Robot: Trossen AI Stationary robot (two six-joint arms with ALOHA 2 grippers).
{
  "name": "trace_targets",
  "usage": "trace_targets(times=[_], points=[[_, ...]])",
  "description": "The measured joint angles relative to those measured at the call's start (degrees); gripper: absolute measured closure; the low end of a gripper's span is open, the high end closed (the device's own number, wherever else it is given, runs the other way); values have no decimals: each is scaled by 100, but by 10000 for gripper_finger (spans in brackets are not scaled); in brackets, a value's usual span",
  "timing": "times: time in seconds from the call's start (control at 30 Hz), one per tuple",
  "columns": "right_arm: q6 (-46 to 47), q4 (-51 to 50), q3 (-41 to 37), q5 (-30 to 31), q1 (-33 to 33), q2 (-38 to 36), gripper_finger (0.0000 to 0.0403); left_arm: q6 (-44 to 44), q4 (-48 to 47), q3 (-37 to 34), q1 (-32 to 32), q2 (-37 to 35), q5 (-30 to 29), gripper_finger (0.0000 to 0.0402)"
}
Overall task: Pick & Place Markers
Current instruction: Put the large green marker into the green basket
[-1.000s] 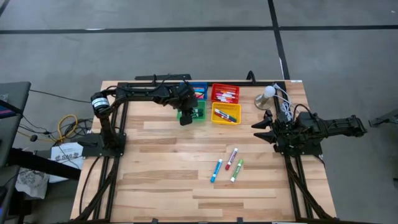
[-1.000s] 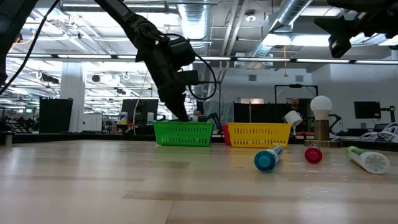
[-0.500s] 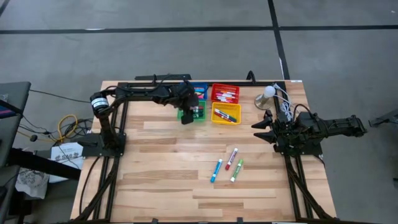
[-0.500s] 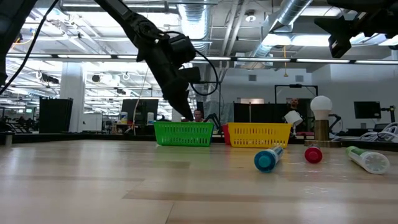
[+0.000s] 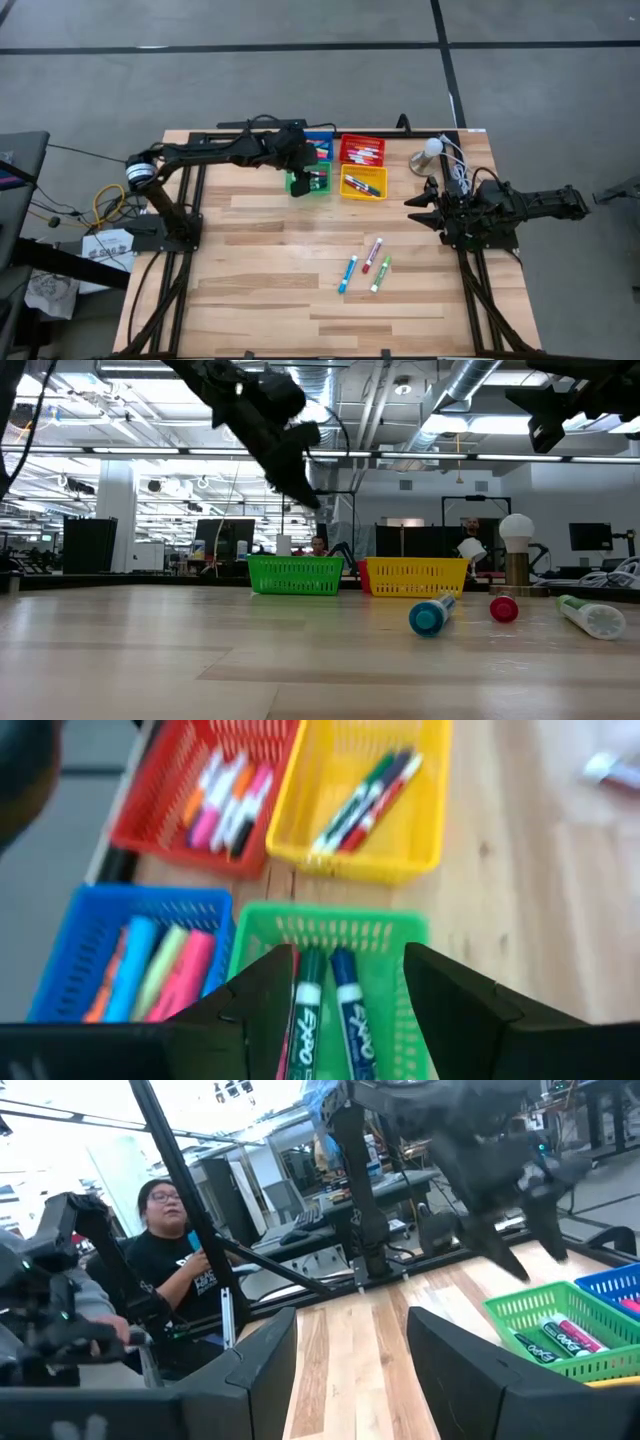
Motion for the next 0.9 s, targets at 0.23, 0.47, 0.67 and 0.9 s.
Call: trace_targets(times=[0.23, 0.47, 0.67, 0.9], points=[[0, 0, 0, 0, 0, -1, 220, -2, 107, 0, -287, -692, 2, 210], [0, -2, 0, 0, 0, 1, 223, -70, 390, 0, -668, -1107, 2, 209], [0, 3, 0, 0, 0, -1, 220, -986, 570, 0, -1076, -1260, 5, 210], [263, 2, 0, 0, 0, -1, 223, -2599, 1104, 4, -1647, -1195, 4, 213]])
